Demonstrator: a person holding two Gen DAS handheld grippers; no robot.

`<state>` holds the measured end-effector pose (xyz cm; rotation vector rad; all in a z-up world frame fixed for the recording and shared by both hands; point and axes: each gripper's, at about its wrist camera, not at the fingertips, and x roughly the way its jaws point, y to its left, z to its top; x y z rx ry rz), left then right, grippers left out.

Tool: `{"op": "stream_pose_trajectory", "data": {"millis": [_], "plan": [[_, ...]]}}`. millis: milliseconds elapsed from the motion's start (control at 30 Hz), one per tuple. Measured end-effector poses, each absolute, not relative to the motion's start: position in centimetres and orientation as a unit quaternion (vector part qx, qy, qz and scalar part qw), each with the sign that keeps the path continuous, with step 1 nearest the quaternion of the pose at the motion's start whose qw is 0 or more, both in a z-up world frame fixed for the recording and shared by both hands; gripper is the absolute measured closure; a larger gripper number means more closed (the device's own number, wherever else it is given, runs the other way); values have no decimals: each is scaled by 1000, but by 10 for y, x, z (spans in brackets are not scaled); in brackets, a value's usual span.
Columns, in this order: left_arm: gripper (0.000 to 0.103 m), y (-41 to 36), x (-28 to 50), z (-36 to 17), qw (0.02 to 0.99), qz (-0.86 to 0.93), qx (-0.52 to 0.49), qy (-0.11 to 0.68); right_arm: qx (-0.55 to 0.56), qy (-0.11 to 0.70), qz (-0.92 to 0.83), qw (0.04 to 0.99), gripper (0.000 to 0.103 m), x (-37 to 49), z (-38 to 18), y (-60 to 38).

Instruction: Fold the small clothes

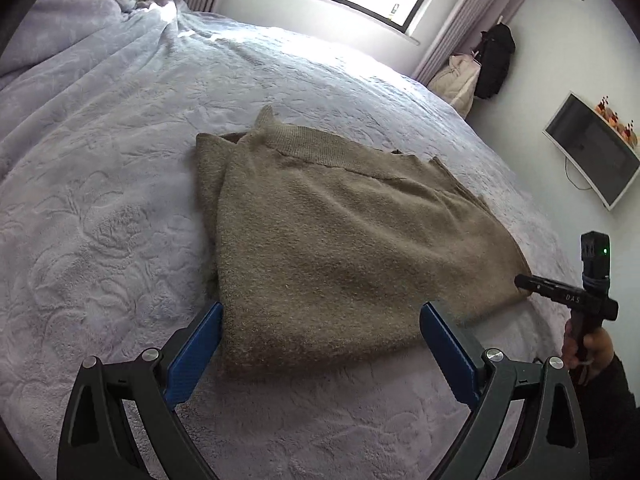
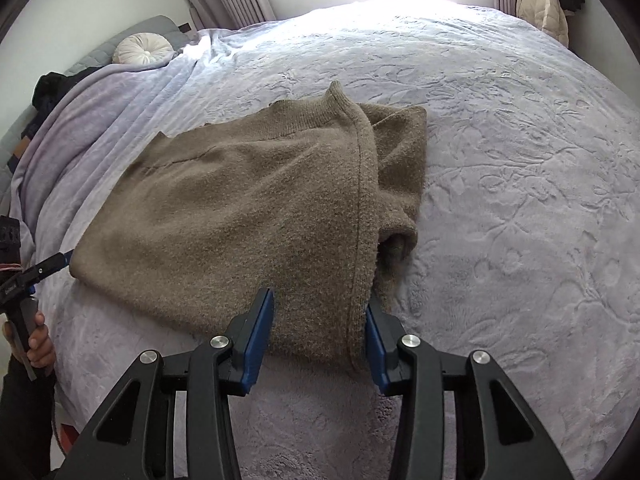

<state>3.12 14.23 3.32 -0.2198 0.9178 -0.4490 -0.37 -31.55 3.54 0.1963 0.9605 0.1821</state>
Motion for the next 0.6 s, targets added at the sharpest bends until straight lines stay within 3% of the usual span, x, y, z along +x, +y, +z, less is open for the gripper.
{"op": "stream_pose_trajectory", "data": {"millis": [100, 133, 167, 200, 267, 600], "plan": [[9, 138, 38, 26, 859, -213, -94, 456, 90, 462, 97, 877, 59, 0, 33, -313], [16, 137, 39, 22, 857, -212, -89, 461, 91, 463, 102, 876, 63, 2, 31, -313], [34, 135, 42, 19, 856, -204, -75, 469, 95, 466, 104, 873, 71, 4, 28, -313], [45, 133, 45, 14, 853, -192, -59, 482, 102, 468, 105, 871, 76, 6, 27, -316], [53, 136, 51, 5, 844, -181, -56, 501, 123, 466, 109, 869, 83, 7, 25, -323], [53, 145, 52, 2, 834, -200, -100, 504, 189, 457, 155, 856, 84, 9, 15, -339]]}}
